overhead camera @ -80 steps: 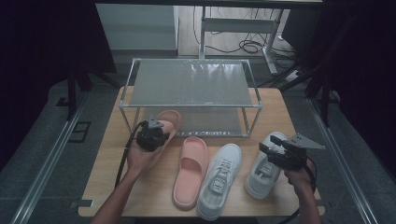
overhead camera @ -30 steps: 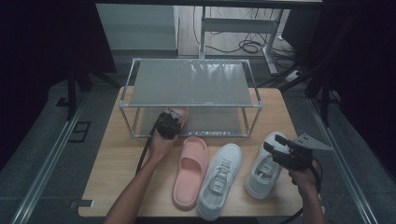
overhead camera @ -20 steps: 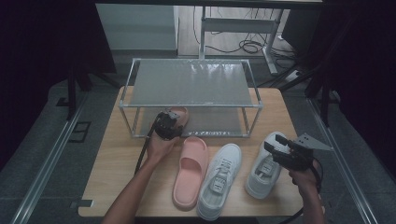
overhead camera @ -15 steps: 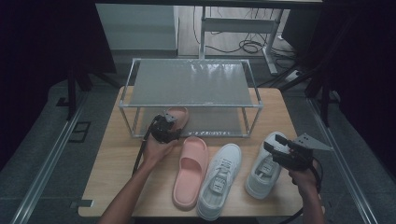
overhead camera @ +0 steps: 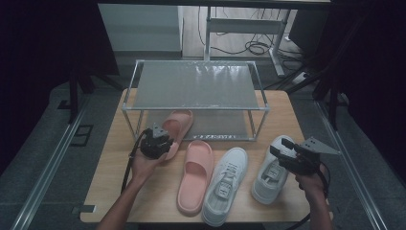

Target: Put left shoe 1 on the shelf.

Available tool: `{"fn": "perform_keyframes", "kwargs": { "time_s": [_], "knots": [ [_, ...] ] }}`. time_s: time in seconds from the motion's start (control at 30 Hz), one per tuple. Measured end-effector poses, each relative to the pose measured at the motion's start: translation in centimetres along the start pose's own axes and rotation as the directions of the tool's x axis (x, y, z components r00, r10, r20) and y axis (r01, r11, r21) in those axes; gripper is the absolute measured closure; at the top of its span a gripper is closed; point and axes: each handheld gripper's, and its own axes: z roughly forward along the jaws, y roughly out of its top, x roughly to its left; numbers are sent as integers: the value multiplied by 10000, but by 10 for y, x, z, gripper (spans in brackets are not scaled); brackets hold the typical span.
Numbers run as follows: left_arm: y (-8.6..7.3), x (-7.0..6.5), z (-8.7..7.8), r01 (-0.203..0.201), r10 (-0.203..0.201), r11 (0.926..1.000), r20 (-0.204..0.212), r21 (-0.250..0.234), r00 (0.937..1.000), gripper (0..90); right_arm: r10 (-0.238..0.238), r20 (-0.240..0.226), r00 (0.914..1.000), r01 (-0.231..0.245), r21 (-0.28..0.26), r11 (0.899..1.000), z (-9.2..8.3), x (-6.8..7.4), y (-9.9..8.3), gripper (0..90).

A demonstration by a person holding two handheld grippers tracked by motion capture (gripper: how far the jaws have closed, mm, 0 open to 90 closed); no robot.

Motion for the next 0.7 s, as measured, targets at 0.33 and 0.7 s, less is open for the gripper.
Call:
{"fn": "perform_keyframes", "kwargs": {
  "time_s": [0.33,0.7],
  "knots": [
    [-24,-3,-20,114,-116,9999,404,46,9991,900,-7,-10,10000,7,46,10000,1,1,0,412],
    [-48,-7,-42,267,-263,9996,660,-55,9975,900,27,-25,10000,-26,21,10000,0,1,0,411]
  ]
}}
